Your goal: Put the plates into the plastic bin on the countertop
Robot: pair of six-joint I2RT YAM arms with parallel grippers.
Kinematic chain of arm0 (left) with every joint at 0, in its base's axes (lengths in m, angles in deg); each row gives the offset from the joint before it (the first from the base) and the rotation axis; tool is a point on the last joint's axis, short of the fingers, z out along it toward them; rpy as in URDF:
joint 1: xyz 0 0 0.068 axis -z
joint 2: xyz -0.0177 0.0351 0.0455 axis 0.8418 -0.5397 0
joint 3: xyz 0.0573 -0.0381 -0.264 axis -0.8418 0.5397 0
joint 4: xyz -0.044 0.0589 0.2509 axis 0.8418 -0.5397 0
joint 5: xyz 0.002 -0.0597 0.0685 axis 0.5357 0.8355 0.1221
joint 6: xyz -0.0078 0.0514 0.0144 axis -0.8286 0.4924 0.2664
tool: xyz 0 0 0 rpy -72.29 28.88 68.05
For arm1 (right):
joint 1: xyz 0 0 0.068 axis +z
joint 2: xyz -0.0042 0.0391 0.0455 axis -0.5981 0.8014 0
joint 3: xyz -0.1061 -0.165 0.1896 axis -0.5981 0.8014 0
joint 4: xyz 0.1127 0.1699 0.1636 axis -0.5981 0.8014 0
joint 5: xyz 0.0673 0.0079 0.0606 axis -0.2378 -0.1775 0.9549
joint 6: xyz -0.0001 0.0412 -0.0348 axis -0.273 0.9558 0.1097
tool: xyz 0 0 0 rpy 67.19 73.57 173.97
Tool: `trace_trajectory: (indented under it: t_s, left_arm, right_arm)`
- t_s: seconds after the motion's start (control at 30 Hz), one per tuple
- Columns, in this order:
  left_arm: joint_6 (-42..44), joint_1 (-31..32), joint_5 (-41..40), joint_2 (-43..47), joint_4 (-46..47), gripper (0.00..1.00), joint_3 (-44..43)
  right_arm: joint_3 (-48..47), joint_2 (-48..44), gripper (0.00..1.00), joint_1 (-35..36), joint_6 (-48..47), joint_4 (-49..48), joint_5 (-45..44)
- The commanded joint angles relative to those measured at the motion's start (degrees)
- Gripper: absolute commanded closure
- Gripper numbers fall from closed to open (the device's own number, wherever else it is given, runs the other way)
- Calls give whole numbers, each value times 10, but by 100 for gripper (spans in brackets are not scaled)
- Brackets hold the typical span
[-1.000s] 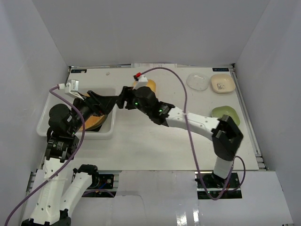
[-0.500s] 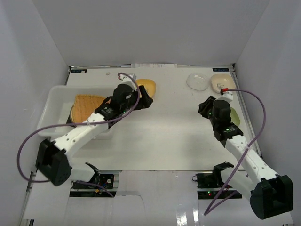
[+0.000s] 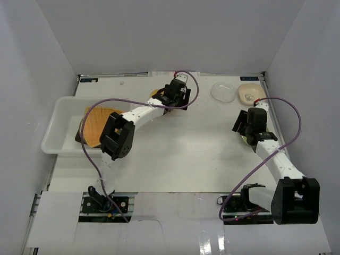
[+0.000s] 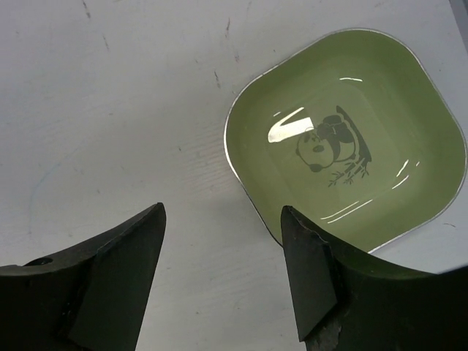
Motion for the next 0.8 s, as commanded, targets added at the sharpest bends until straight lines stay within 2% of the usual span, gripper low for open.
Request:
trace_trajectory:
  t_s: [0.0,0.13,0.3,0.37,0.4,0.47,0.5,0.53,0.57,0.67,0.7,0.77]
  left_arm:
    - [67,3,-32,-35,-51,17,-63]
    - [79,3,-53,-104,-70,17,-111]
    - [80,2,-69,-141,-76,20,-134]
    - [86,3,-67,-152,-74,30,-136]
    - [89,2,-66,-155,-74,46,-136]
    - [90,3,-67,-156,-70,66,-134]
    - [89,3,-68,-153,-68,87,-129]
    - [89,3,-68,-148,-63,96,-121]
    - [91,3,-60,-127,-42,100,-110]
    - [95,4,-54,-87,-9,100,-67]
    - [94,5,-56,-57,-6,100,-62]
    - [90,8,-56,-19,-4,100,-47]
  right_arm:
    - [-24,19,29,-6,-30,7,-11]
    - [-35,60,26,-11,-38,9,-22]
    - [-44,112,25,-15,-44,9,-44]
    - [-47,147,25,-16,-46,5,-45]
    - [-48,155,25,-16,-46,3,-44]
    - [-49,177,29,-16,-45,2,-44]
    - [-49,180,33,-16,-45,2,-43]
    - [-47,183,35,-16,-45,0,-42]
    - [-46,182,48,-15,-47,-7,-37]
    - [-43,175,66,-15,-44,-15,-27]
    - [-42,167,80,-15,-44,-15,-21]
    - [-38,153,92,-15,-42,-19,-15]
